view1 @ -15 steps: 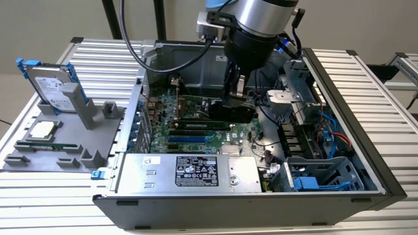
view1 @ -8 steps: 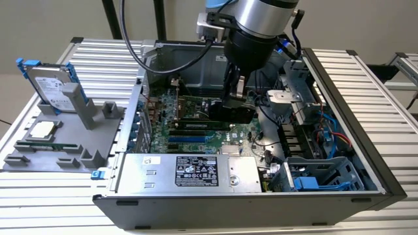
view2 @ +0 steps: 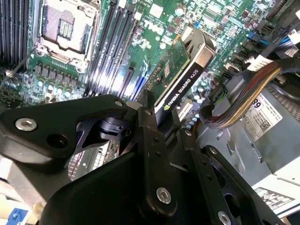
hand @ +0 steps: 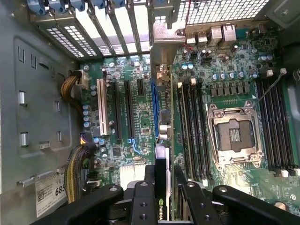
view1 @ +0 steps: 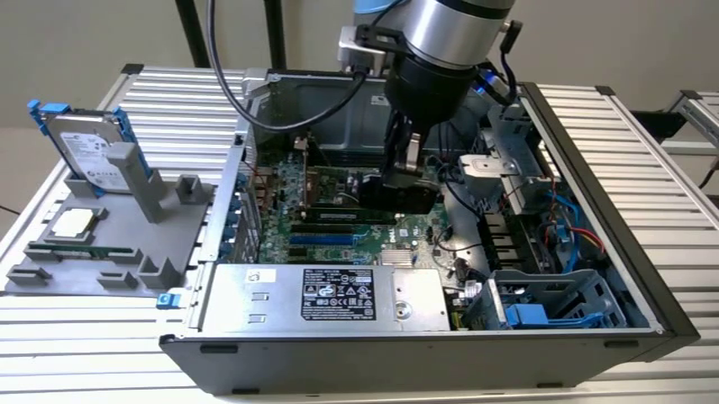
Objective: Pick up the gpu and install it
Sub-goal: 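Insert the gpu into the slot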
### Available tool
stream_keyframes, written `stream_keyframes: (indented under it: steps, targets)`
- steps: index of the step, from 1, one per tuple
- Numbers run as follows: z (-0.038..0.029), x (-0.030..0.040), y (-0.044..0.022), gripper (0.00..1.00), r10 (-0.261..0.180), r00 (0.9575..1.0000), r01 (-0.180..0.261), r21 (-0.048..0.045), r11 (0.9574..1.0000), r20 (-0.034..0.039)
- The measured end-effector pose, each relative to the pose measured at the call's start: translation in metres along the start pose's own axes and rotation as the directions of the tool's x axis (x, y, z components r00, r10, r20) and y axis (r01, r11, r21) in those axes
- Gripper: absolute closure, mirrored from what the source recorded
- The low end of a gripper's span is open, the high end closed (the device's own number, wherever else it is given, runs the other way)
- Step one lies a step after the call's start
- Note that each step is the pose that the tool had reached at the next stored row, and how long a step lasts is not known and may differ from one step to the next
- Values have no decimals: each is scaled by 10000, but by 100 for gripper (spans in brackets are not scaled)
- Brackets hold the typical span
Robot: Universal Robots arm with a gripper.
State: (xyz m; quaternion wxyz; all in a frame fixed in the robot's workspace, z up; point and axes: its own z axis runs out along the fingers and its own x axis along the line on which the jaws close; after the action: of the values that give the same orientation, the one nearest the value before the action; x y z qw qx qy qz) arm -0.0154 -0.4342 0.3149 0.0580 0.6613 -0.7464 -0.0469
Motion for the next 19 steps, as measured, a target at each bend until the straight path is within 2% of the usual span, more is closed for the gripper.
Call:
stream_keyframes:
  steps: [19]
  targets:
    - [94,-2,-14,100,0,10000,0,0,10000,0]
